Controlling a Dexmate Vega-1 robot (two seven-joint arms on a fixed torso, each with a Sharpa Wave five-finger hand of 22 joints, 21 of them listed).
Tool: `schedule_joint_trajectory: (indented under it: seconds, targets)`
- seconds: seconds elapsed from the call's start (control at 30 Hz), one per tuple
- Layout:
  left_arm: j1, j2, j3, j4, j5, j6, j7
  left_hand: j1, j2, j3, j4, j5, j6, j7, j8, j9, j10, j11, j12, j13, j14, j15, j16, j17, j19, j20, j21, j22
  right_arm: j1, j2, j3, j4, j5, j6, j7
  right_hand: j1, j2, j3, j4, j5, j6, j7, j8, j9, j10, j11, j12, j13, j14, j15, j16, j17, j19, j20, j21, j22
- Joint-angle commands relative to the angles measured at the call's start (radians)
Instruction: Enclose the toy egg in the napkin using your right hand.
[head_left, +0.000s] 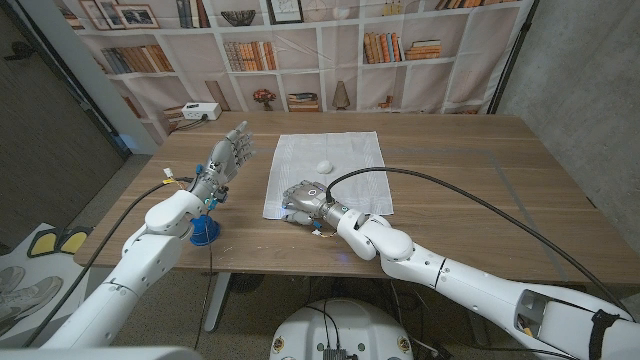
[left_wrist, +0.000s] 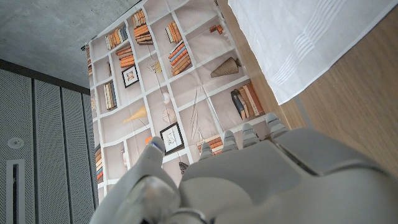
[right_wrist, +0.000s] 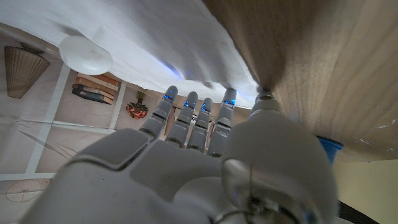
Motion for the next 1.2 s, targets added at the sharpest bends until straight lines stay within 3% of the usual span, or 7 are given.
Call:
schedule_joint_trajectory:
  seconds: [0.03,0.27,0.47,0.63,0.83,1.2]
  targets:
    - [0.006,0.003,-0.010,0.004,-0.007,-0.003,0.001,-0.004,0.002,0.005,0.006,0.006,-0.018,0.005,-0.002,0.002,-0.002,0.000,-0.001,0.002,-0.004,-0.001,0.006,0.002,0.002,0.004,0.006,0.001,0.004,0.018,-0.018,0.060,0.012,0.012,-0.057,0.049,0.017,0.014,-0.026,0.008,0.093,0.011,0.025,0.000,0.060,-0.009,0.018,-0.002,0.034,-0.093,0.011,-0.003,0.029,-0.014,0.008,0.000]
    - [0.012,0.006,-0.014,-0.006,-0.008,0.005,0.007,-0.004,0.002,0.005,0.006,0.006,-0.018,0.005,-0.002,0.002,-0.002,0.002,-0.001,0.002,-0.004,-0.001,0.006,0.002,0.003,0.005,0.007,0.001,0.005,0.032,-0.036,0.093,-0.003,0.010,-0.112,0.168,0.042,0.070,-0.084,0.010,0.262,0.024,0.080,-0.001,0.151,-0.050,0.060,0.008,0.101,-0.145,0.022,-0.002,0.072,-0.043,0.015,-0.001]
    - [0.012,0.008,-0.014,-0.019,-0.006,0.018,0.016,-0.004,0.002,0.004,0.006,0.006,-0.018,0.004,-0.002,0.002,-0.002,0.001,-0.001,0.002,-0.004,-0.001,0.006,0.001,0.003,0.004,0.007,0.001,-0.003,0.037,-0.040,0.110,-0.017,-0.018,-0.150,0.213,0.047,0.096,-0.096,0.008,0.325,0.046,0.111,0.005,0.181,-0.067,0.073,0.015,0.124,-0.165,0.023,0.004,0.093,-0.065,0.020,-0.001]
    - [0.007,0.009,-0.010,-0.022,-0.002,0.027,0.020,-0.004,0.002,0.004,0.007,0.006,-0.020,0.003,-0.003,0.002,-0.002,0.000,-0.001,0.002,-0.004,-0.001,0.007,0.001,0.003,0.004,0.007,0.001,-0.025,0.045,-0.029,0.116,-0.018,-0.055,-0.217,0.216,0.050,0.101,-0.088,0.003,0.313,0.063,0.119,0.019,0.194,-0.077,0.078,0.019,0.139,-0.171,0.032,0.014,0.099,-0.097,0.021,-0.001]
    - [-0.007,0.008,0.001,-0.015,0.000,0.033,0.014,-0.004,0.002,0.004,0.007,0.006,-0.020,0.004,-0.003,0.002,-0.001,0.000,0.000,0.002,-0.005,-0.001,0.006,0.001,0.003,0.005,0.007,0.002,-0.042,0.051,-0.004,0.104,0.001,-0.090,-0.285,0.210,0.065,0.111,-0.067,0.000,0.287,0.058,0.131,0.044,0.192,-0.086,0.076,0.027,0.144,-0.174,0.026,0.015,0.087,-0.124,0.017,0.001]
    - [-0.016,0.002,0.009,0.001,0.001,0.031,0.016,-0.003,0.002,0.004,0.008,0.006,-0.020,0.005,-0.002,0.002,-0.002,0.002,0.000,0.002,-0.006,-0.001,0.006,0.001,0.003,0.006,0.007,0.002,-0.079,0.055,0.064,0.060,0.063,-0.117,-0.476,0.179,0.077,0.144,0.001,0.004,0.212,0.038,0.177,0.121,0.207,-0.107,0.091,0.059,0.148,-0.173,0.006,0.022,0.084,-0.144,0.020,0.006]
